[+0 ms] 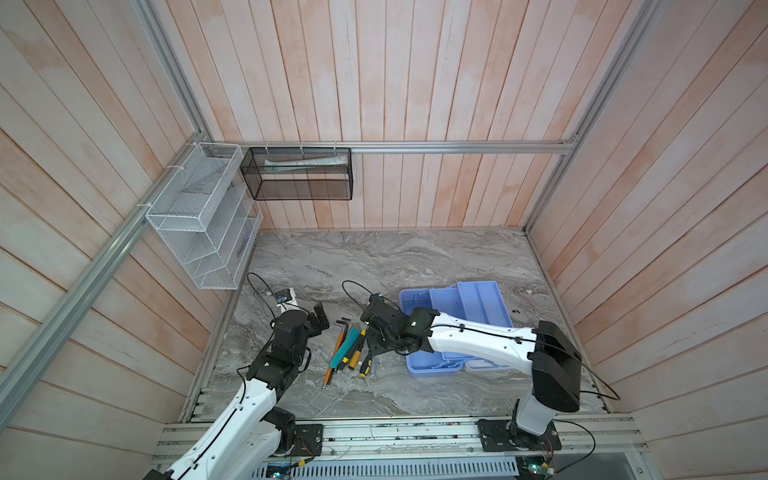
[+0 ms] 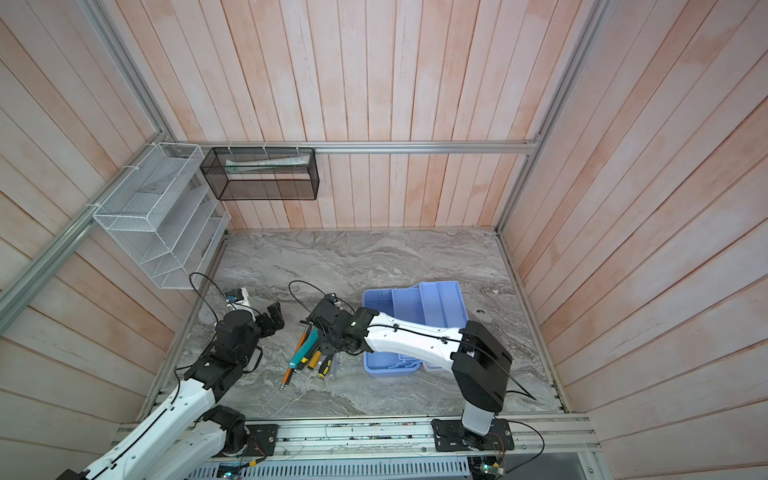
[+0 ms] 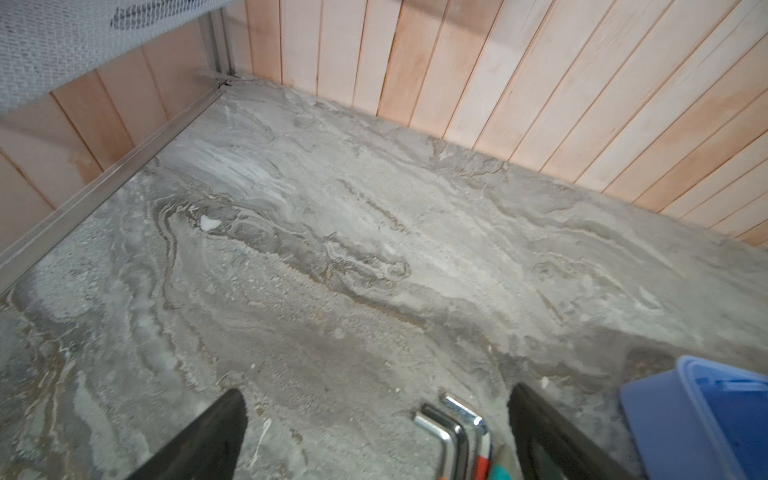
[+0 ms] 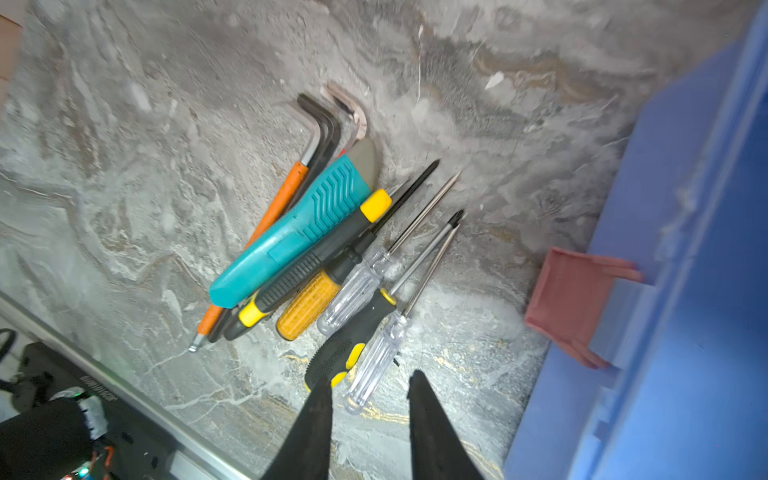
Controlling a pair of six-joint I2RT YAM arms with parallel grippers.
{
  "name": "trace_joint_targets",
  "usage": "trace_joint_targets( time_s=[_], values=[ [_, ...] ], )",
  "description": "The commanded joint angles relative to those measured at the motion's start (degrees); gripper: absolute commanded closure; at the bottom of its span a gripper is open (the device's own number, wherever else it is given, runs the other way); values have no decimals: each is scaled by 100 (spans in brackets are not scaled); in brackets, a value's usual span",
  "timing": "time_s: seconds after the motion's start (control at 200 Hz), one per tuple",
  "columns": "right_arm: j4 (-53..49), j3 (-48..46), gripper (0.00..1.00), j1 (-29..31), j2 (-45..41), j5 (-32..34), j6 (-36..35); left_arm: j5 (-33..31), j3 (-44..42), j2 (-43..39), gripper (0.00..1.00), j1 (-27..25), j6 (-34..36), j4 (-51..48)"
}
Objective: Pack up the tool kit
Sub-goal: 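Release the lid and move the right gripper over the screwdrivers while left withdraws, then lower the right gripper onto the clear-handled screwdriver and grasp it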
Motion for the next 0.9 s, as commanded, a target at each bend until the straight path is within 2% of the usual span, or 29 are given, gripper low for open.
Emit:
trace_joint_targets(
  time_s=[0.0,0.225,0.48,0.895],
  values=[
    [-395,75,69,88,206,-126,345,-238,-187,-238,0,79,251,394],
    [-689,3,69,276,508,-195,757,233,-350,-369,0,318,312,602],
    [-627,99,66,353,899,-272,1070,87,-156,69,0,345,202,497],
    [-916,413,64,330,1318,15,1031,-1,-309,-355,0,345,156,451]
  ],
)
